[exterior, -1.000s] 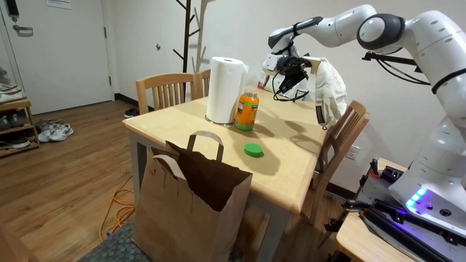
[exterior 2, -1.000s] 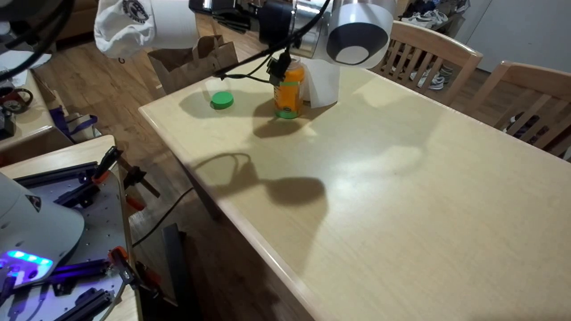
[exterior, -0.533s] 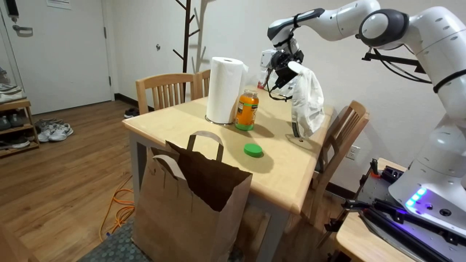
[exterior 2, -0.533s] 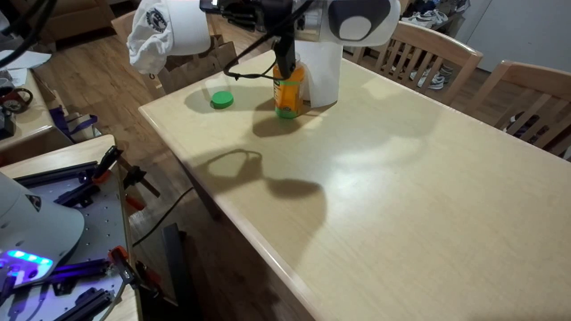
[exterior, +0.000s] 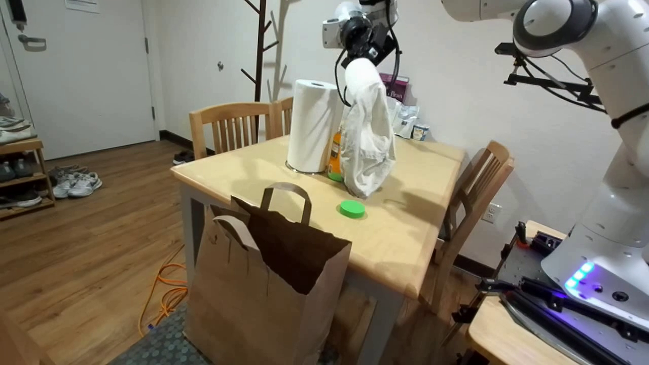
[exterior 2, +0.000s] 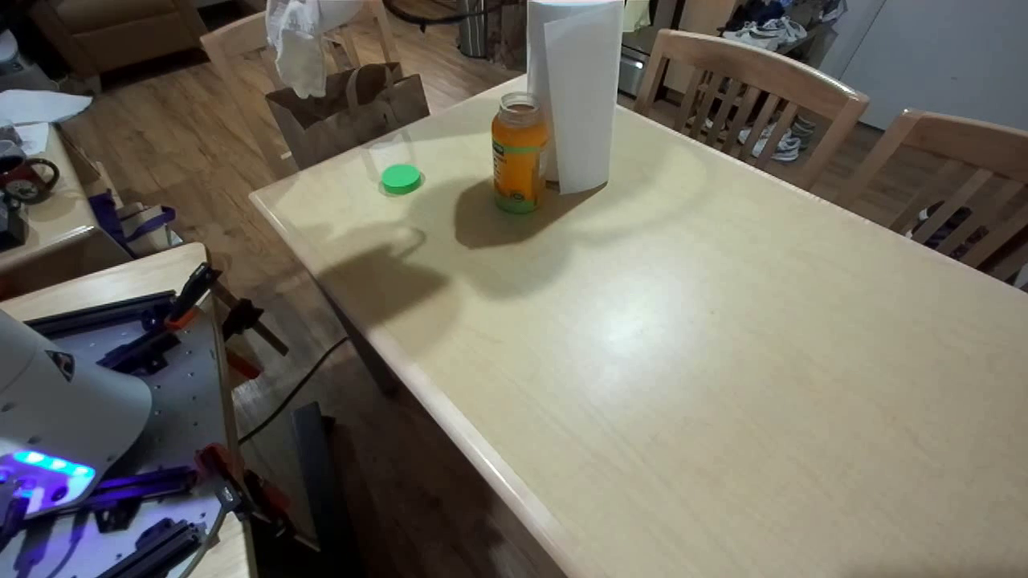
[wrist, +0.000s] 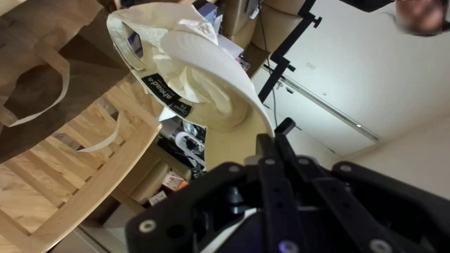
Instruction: Put the cap in the paper bag
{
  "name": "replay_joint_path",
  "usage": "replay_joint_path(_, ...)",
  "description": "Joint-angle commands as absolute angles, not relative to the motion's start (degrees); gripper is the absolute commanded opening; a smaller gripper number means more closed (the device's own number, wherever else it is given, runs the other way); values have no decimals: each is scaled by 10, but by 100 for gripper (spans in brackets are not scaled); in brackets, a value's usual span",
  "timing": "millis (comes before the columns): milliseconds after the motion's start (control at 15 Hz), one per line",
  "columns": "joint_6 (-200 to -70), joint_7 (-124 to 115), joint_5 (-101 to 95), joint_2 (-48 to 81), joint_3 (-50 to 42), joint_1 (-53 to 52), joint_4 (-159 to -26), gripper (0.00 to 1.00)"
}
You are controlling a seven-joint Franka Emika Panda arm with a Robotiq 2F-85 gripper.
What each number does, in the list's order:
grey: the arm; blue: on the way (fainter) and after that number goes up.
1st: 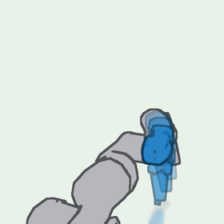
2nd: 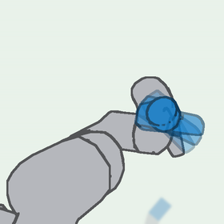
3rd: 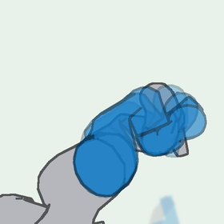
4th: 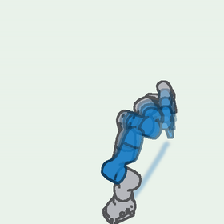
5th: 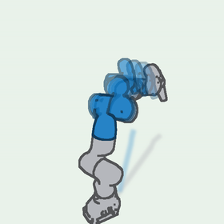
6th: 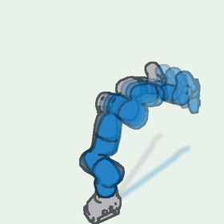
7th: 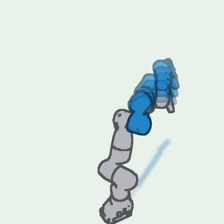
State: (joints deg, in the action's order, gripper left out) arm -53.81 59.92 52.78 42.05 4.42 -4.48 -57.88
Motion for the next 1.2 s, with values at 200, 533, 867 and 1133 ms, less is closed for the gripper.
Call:
replay_joint_path(200,-578,533,473,424,55,-106,-527,4)
replay_joint_path(533,-654,527,411,417,11,-130,-503,1)
replay_joint_path(867,-707,484,328,433,-7,-209,-435,1)
replay_joint_path(1133,-734,436,252,440,-21,-293,-386,1)
